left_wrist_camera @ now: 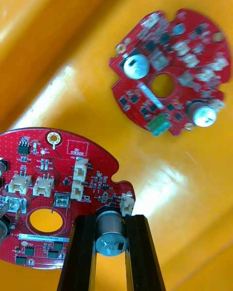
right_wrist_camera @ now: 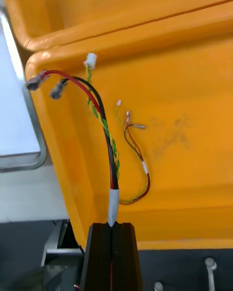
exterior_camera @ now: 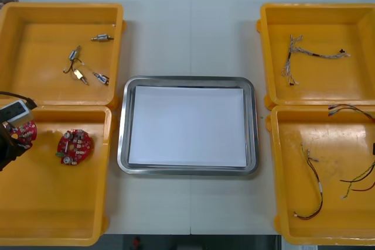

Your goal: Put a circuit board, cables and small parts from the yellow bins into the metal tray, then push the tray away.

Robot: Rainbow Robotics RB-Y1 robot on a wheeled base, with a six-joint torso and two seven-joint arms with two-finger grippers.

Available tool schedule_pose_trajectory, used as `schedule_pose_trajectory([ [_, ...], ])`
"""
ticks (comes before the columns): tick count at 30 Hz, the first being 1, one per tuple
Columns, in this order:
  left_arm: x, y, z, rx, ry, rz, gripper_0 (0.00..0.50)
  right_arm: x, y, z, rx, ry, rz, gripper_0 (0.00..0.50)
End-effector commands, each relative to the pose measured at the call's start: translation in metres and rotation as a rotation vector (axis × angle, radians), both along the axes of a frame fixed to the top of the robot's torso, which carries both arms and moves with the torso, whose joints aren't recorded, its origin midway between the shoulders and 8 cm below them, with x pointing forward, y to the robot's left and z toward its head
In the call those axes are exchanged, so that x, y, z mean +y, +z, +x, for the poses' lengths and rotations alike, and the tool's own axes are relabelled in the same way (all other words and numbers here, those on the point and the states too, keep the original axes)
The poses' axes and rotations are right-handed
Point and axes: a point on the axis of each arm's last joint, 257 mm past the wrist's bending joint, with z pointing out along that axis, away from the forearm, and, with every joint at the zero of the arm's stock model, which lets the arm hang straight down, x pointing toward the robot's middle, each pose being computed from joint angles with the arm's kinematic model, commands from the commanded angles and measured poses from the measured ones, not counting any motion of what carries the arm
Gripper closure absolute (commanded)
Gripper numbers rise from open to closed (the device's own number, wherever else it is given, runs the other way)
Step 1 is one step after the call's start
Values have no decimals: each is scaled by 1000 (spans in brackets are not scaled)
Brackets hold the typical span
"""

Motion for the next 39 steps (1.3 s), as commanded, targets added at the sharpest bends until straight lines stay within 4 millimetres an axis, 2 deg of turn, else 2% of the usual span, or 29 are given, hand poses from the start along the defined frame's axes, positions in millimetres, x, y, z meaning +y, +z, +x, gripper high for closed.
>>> schedule_pose_trajectory([
  [1, -21, 46, -8, -41, 16, 35, 500, 5, 19, -2, -47, 235, -142, 500],
  [5, -46, 60, -24, -36, 60, 45, 500, 13, 22, -3, -60, 363, -186, 500],
  [7, -68, 67, -33, -32, 75, 35, 500, 14, 20, -3, -61, 433, -229, 500],
  [14, -135, 77, -41, -29, 49, -17, 500, 11, 23, 6, -82, 586, -370, 500],
  [29, -256, 73, -31, -7, -28, -128, 499, 3, 20, 17, -87, 613, -443, 500],
  [33, -279, 68, -28, 2, -35, -148, 500, 0, 21, 19, -89, 602, -450, 500],
  [36, -300, 62, -18, -5, -41, -157, 500, -1, 21, 20, -90, 598, -454, 500],
  [39, -312, 53, -8, -4, -35, -161, 500, 0, 20, 19, -88, 602, -452, 500],
])
